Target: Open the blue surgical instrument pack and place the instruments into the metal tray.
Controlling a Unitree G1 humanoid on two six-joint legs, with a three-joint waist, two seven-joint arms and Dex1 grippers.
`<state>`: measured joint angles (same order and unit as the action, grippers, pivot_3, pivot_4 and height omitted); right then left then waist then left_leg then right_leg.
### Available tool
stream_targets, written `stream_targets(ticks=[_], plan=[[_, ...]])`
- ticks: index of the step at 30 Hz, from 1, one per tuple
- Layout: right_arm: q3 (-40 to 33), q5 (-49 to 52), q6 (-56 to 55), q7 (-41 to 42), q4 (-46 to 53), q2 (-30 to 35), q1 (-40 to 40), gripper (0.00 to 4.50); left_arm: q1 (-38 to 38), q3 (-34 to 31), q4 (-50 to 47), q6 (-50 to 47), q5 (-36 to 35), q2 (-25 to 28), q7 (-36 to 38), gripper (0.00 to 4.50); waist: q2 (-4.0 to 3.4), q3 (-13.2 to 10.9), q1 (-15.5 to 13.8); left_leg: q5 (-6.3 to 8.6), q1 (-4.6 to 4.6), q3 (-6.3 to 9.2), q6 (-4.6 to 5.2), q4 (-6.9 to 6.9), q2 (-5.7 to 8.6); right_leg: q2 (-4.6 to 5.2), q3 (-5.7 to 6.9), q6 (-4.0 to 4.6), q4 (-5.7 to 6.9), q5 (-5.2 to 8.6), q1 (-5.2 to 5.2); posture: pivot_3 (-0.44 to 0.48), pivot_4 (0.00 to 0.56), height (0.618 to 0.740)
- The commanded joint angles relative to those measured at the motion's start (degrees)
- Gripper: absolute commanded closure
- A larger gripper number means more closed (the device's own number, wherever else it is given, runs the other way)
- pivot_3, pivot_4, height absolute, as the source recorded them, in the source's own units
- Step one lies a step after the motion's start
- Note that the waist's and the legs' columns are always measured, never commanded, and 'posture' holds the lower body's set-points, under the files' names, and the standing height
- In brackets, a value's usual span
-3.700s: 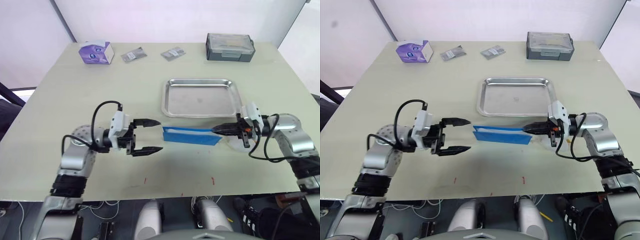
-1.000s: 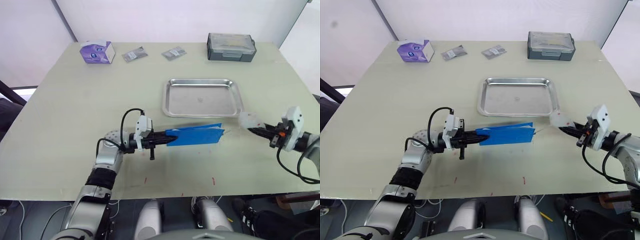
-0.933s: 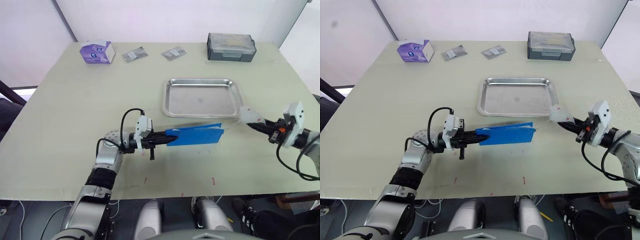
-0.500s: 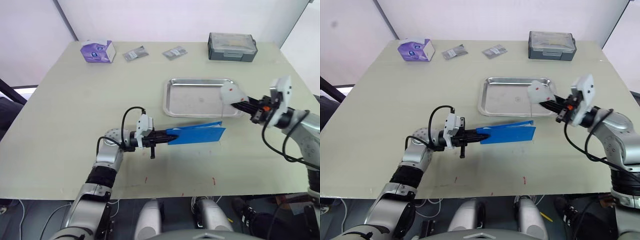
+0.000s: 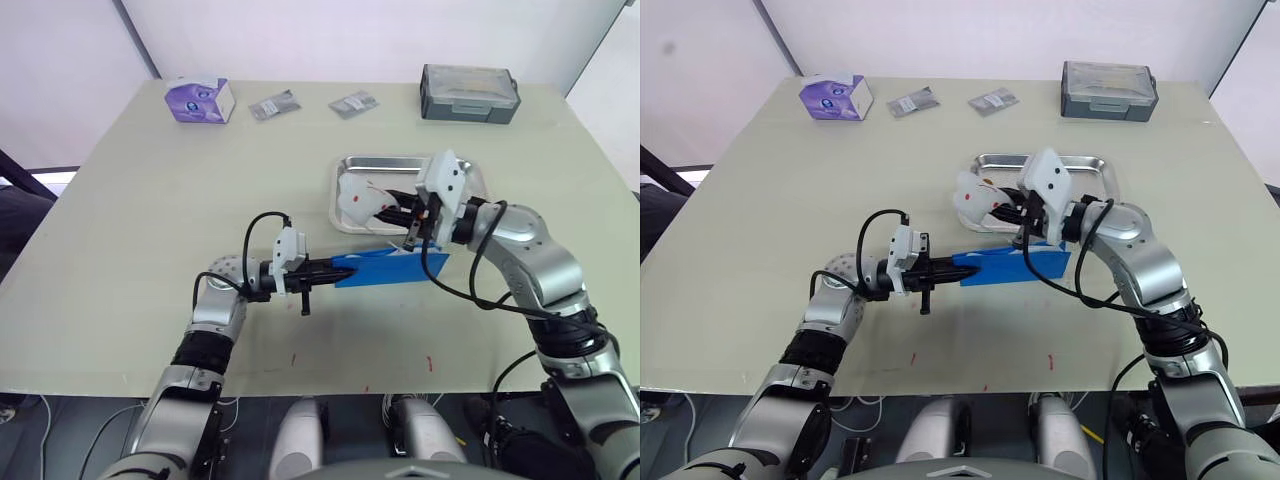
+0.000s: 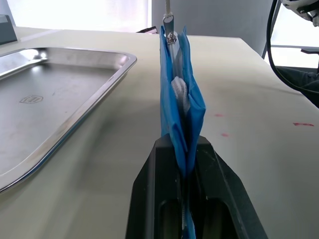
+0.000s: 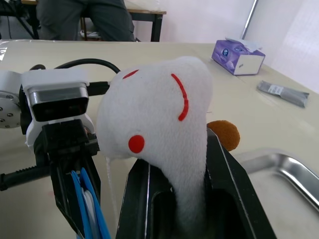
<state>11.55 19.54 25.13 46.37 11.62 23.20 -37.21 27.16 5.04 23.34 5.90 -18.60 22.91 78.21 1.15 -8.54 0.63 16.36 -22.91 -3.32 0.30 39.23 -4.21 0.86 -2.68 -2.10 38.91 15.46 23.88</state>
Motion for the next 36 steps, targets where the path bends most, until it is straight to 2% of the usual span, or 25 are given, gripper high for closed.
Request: stream_targets(ticks=[1,5,7,9,10,12,13,14,15,17,22,26,32,36], plan=[[1.9,-1.2,-6.2,5.5,6.0,2.6,0.2,4.49,0.2,0.4,-0.8,0.7,0.4,-0.4,-0.5,4.5,0.0,0.0,0.0,0.0,0.0,0.02,0.0,0.0,0.0,0.0,0.01,0.0,-0.01,0.0,0.0,0.0,0.15,0.731],[0.5,2.1,-6.7,10.7,9.4,6.1,4.6,4.49,0.3,0.3,-0.5,0.8,0.3,-0.2,-0.5,4.5,0.0,0.0,-0.2,0.0,-0.04,0.08,0.0,0.0,0.01,0.01,0.07,0.0,-0.07,0.0,-0.03,0.0,0.15,0.731],[1.2,1.0,-11.0,14.6,10.3,8.7,6.4,3.73,0.4,0.2,-0.2,0.9,0.3,-0.2,-0.4,4.5,0.0,0.0,-0.1,0.0,-0.04,0.06,0.0,0.0,0.02,0.02,0.06,0.0,-0.06,0.0,-0.03,0.0,0.15,0.731],[2.0,-1.2,-17.6,17.4,10.1,9.9,7.6,2.67,0.5,0.2,0.2,1.1,0.4,-0.3,-0.2,4.5,0.0,0.0,-0.1,0.0,0.0,0.08,0.0,0.02,0.02,0.01,0.06,0.0,-0.02,0.0,-0.04,0.0,0.15,0.731],[2.2,-1.8,-19.5,17.8,9.9,10.0,7.9,2.48,0.6,0.2,0.4,1.2,0.5,-0.3,-0.1,4.5,0.0,0.0,-0.1,0.0,0.01,0.08,0.01,0.02,0.02,0.0,0.07,0.01,0.0,0.0,-0.04,0.0,0.15,0.731],[2.0,-2.5,-21.9,17.9,9.3,9.8,8.1,1.64,0.9,0.3,0.9,1.4,0.5,-0.4,0.0,4.5,0.0,0.0,0.0,0.0,0.04,0.11,0.01,0.02,0.02,-0.03,0.06,0.01,0.0,0.0,-0.06,0.0,0.15,0.731],[1.8,-2.8,-22.8,17.9,9.0,9.7,8.2,1.64,1.1,0.3,1.1,1.4,0.5,-0.4,0.1,4.5,0.0,0.0,0.0,0.0,0.04,0.11,0.01,0.02,0.02,-0.03,0.06,0.01,0.0,0.0,-0.06,0.0,0.15,0.731],[1.4,-2.8,-23.7,17.9,8.7,9.7,8.2,0.97,1.2,0.3,1.3,1.5,0.6,-0.4,0.2,4.5,0.0,0.0,0.0,0.0,0.04,0.12,0.0,0.02,0.02,-0.03,0.07,0.01,-0.01,0.0,-0.07,0.0,0.15,0.731],[0.9,-2.9,-24.4,17.9,8.5,9.8,8.1,0.87,1.3,0.3,1.4,1.6,0.6,-0.4,0.3,4.5,0.0,0.0,0.0,0.0,0.03,0.12,0.0,0.02,0.02,-0.02,0.07,0.01,-0.01,0.0,-0.07,0.0,0.15,0.731],[0.1,-2.9,-25.2,17.8,8.1,10.1,8.1,0.08,1.5,0.3,1.7,1.7,0.7,-0.4,0.5,4.5,0.0,0.0,0.0,0.0,0.03,0.11,0.0,0.04,0.02,-0.02,0.07,0.01,-0.02,0.0,-0.07,0.0,0.15,0.731],[-3.5,-1.0,-24.1,16.7,6.6,11.3,9.3,0.08,1.6,0.4,2.0,1.9,0.7,-0.4,0.9,4.5,0.0,0.0,-0.1,0.0,0.03,0.11,0.0,0.04,0.02,-0.01,0.07,0.01,-0.02,0.0,-0.08,0.0,0.15,0.731],[-7.9,3.5,-17.9,15.4,5.4,12.9,11.3,0.08,1.6,0.3,2.0,2.0,0.7,-0.4,1.0,4.5,0.01,0.0,-0.2,0.0,0.03,0.11,0.0,0.04,0.02,-0.01,0.07,0.01,-0.02,0.0,-0.08,0.0,0.15,0.731],[-15.0,8.7,-13.0,15.7,-3.3,14.9,12.7,0.08,1.2,0.4,1.4,2.1,0.7,-0.4,1.1,4.5,0.0,0.0,-0.2,0.0,0.04,0.08,0.0,0.05,0.02,-0.01,0.05,0.01,-0.02,0.0,-0.1,0.0,0.15,0.731],[-15.3,6.2,-16.1,17.8,-10.1,15.8,12.8,0.08,1.4,0.3,1.4,2.4,0.7,-0.6,1.0,4.5,0.0,0.0,-0.1,0.0,0.06,0.08,0.0,0.05,0.02,-0.01,0.04,0.01,-0.03,0.0,-0.1,0.0,0.15,0.731]])
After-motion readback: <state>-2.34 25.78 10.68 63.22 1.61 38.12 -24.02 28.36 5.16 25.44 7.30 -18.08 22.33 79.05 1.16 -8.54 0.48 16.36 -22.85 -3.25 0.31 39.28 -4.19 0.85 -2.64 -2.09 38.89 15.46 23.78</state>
